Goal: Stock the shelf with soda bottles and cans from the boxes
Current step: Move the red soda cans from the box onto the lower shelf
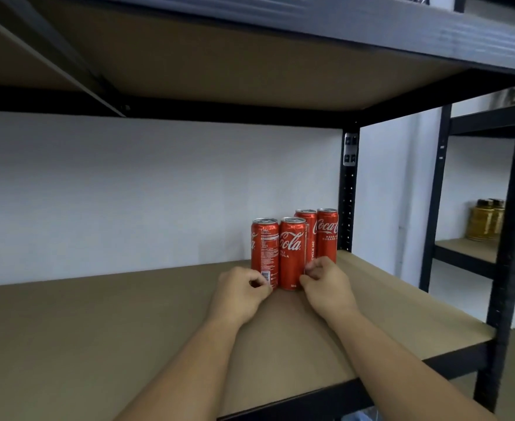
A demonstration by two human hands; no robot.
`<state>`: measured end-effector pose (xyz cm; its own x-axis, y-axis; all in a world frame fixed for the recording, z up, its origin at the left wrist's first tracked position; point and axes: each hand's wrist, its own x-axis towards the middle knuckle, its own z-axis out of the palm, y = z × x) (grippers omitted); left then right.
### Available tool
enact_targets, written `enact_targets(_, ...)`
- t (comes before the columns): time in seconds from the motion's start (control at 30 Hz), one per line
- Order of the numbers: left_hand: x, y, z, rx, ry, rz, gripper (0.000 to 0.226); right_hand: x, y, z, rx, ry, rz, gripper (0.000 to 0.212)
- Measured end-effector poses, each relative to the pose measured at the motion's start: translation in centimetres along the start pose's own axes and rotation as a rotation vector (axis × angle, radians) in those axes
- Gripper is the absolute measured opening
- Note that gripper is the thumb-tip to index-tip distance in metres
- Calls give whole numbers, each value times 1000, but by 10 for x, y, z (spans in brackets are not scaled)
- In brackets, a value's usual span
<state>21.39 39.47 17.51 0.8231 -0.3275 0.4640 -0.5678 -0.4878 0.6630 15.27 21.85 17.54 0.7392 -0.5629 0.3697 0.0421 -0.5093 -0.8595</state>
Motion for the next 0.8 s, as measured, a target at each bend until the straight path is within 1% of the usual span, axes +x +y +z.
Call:
enact_targets(0.13, 1, -2, 2, 22, -30, 22, 6, 2, 2, 3, -43, -41, -6, 14)
enact_targets(0.33, 6, -8, 6, 122, -58, 16, 25, 6, 3, 6, -106, -63, -31, 15)
enact_targets(0.67, 11, -15, 11, 215, -103, 9, 41, 10, 6, 9, -213, -104, -60, 22)
enact_targets(0.8, 12, -16, 12, 225, -110, -2, 43, 10, 6, 9, -242, -114, -74, 22)
